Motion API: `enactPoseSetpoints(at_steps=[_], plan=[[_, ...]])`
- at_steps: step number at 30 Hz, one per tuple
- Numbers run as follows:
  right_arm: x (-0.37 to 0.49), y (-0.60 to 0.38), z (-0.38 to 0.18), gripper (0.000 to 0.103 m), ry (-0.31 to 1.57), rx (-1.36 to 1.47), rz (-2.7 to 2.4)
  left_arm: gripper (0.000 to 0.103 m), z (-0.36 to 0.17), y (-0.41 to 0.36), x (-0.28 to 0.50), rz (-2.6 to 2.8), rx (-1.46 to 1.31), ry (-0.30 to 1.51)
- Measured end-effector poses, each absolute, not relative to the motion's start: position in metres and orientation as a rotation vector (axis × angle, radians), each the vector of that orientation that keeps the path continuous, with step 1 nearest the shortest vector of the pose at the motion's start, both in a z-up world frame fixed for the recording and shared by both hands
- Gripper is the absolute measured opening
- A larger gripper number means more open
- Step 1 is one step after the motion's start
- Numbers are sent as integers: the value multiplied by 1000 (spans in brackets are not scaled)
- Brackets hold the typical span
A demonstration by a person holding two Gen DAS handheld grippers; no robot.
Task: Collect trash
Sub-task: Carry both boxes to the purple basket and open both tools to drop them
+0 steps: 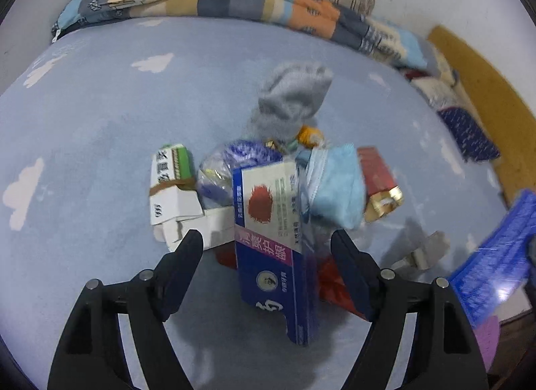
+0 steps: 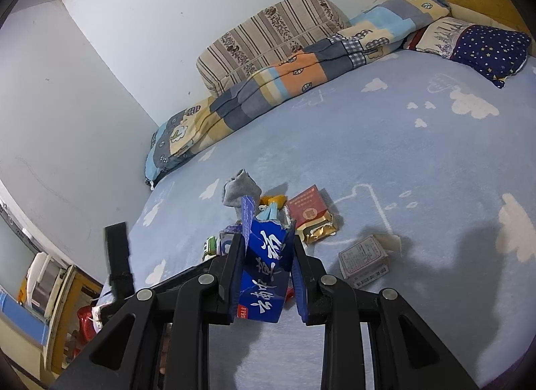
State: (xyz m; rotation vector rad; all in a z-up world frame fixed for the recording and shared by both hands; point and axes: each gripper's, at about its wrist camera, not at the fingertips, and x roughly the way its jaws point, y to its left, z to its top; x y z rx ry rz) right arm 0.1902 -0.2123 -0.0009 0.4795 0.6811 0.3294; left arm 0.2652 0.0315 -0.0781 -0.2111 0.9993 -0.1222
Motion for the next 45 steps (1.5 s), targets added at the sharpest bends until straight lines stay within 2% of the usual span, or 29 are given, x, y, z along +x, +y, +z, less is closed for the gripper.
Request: enactPoseSetpoints(at_steps=[1,2,3,6,15,22,27,33,40,45], plan=[[191,-211,-1,28,684,477,330,77,-82,29,268,-115,-201,1012],[191,-211,-2,28,686,475,330,70,-86,28,269,-112,-197,1021],[191,-210,-2,28,687,474,330,53,-89,26,270,-119,-197,1026],[191,-210,-4,28,692,471,327,47,-87,23,268,-144,-190,1018],[188,-212,0,28,675,478,319,46,-40,20,239,-209,-225,872],[168,-235,19,28,609,492,264,46,3,-30,202,-391,-173,780],[115,-284,42,28,525,494,193,46,27,-103,165,-622,-114,750],[22,-385,49,28,475,490,20,46,36,-216,109,-909,-21,795],[-76,-481,32,28,487,527,-253,47,33,-326,61,-1121,64,890],[-106,-514,13,30,520,573,-352,51,20,-378,36,-1164,167,942]])
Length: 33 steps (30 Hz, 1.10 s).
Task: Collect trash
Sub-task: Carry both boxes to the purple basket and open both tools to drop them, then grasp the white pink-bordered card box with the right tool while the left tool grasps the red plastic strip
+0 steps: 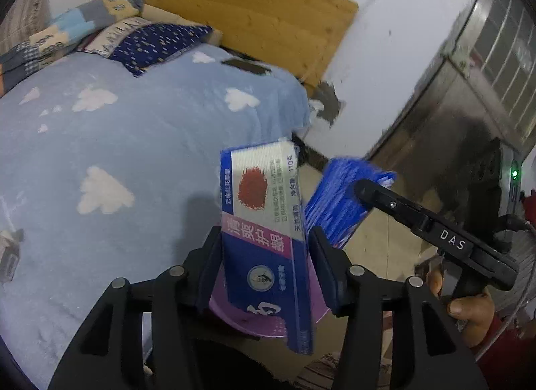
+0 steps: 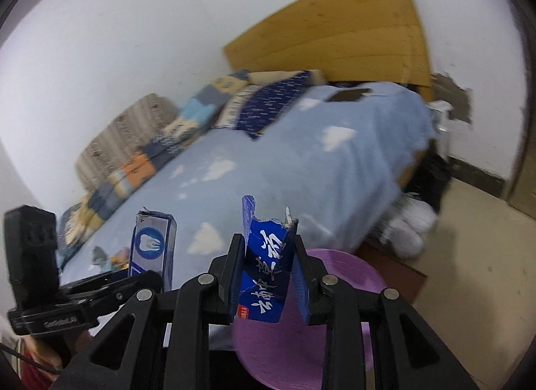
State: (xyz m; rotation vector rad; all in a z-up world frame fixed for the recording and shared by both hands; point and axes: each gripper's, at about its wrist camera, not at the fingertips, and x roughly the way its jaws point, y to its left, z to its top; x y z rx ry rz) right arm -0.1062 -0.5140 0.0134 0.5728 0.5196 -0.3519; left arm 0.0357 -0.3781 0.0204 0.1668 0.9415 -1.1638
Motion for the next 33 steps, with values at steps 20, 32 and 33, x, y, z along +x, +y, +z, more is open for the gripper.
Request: enactPoseSetpoints(at_steps=[20,32,33], plan=[[-30,-436,39,52,539,498,-101,63,49,-199,92,-791,37,806],[104,-304,11,63,805,427,184,64,4,-5,172,-366,-238,853],[115,-297,5,63,833,426,184,64,0,5,177,-333,-260,871]])
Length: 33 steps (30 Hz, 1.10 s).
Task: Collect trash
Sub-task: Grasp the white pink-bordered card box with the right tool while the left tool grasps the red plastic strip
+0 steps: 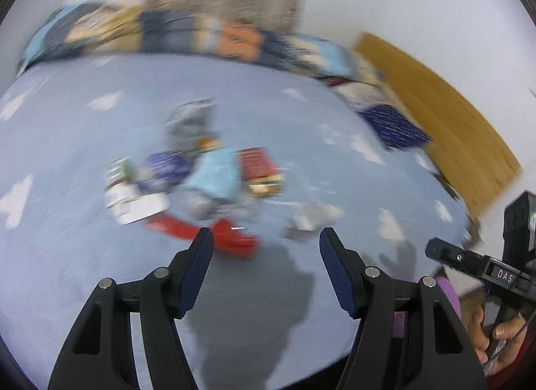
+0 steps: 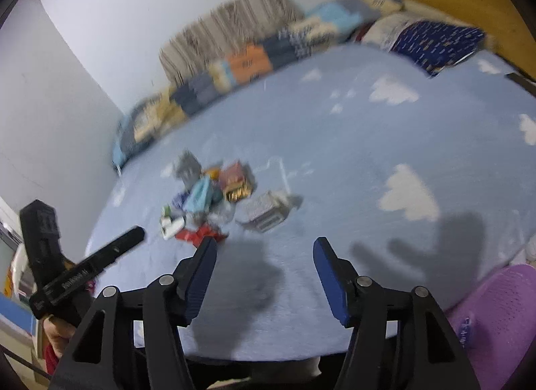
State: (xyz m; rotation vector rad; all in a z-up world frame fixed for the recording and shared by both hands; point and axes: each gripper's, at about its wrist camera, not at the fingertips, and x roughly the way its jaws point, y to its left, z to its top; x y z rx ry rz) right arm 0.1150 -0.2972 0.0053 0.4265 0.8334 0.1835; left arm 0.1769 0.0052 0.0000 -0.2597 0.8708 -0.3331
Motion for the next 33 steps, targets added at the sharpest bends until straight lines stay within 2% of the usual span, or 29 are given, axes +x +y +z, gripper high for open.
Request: enactPoseSetpoints(at_steps=[3,10,18,20,26,30,33], plan=[[155,-281,-18,64,928,449,174,64,-8,32,188,-311,-373,894],[233,-254,-62,64,1054,477,77,64,-15,47,189,-261,-393,897],[288,-220,-104,64,1178,291,55,64,-23,43,193,-252,-373,932],[288,-220,-104,53,1173,293,68,64,-26,39,197,-250,-368,946],[276,-234,-80,51,1094,354,122,65,-47,11,213,-240,-306,1029],[262,-245,-50,51,974,366,104,65,-70,-9,232,-205,-245,1106],[255,-251,-35,51,910,365,99,64,-93,-8,243,-180,-333,1184]])
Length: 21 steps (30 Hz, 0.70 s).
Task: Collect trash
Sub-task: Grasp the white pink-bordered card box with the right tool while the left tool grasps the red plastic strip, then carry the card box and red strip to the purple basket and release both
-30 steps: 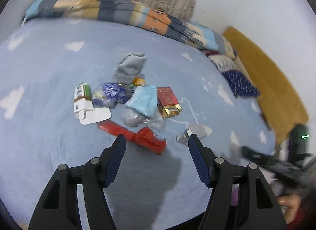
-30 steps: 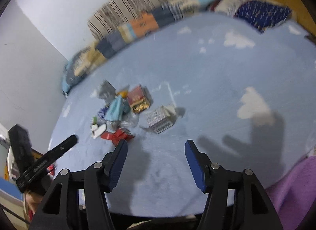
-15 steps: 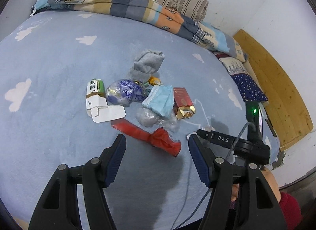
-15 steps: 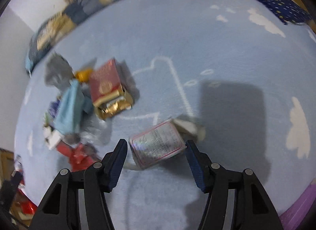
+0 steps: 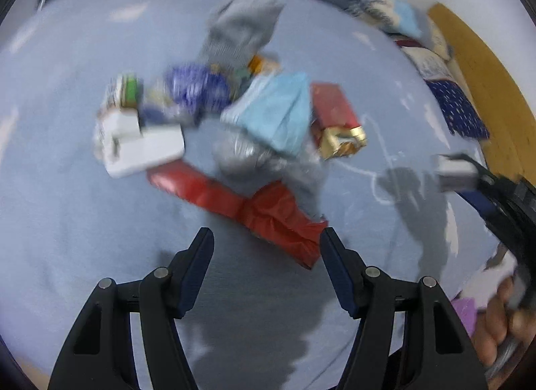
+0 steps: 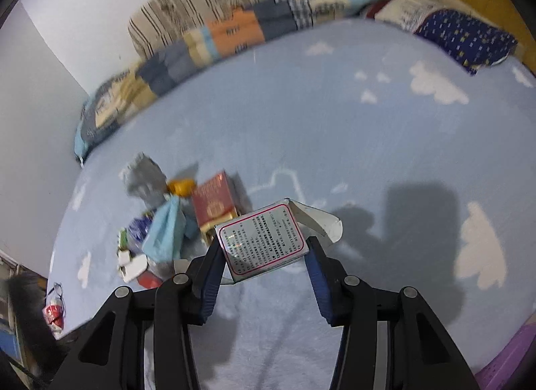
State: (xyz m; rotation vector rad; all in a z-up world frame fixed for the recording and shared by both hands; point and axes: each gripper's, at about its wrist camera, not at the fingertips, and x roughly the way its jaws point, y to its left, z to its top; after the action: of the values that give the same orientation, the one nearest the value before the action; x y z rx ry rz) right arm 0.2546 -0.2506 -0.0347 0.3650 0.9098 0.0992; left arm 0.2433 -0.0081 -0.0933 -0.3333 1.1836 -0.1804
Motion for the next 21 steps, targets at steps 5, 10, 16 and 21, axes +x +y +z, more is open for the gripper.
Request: enactPoseSetpoints(at_steps=[5,10,16,21], plan=[[254,-249,-28,51,876,376,115,64,-111,-4,254,-157,-485,1191],[249,-245,-21,51,840,345,122,31,-120,-12,262,-131,-512,1162],[242,-240,-13,51,799,287,123,18,-94,-20,246,-144,-430,1075],[236,-239,-6,51,764,275,120,8,-54,-25,209,-231,-362,966]])
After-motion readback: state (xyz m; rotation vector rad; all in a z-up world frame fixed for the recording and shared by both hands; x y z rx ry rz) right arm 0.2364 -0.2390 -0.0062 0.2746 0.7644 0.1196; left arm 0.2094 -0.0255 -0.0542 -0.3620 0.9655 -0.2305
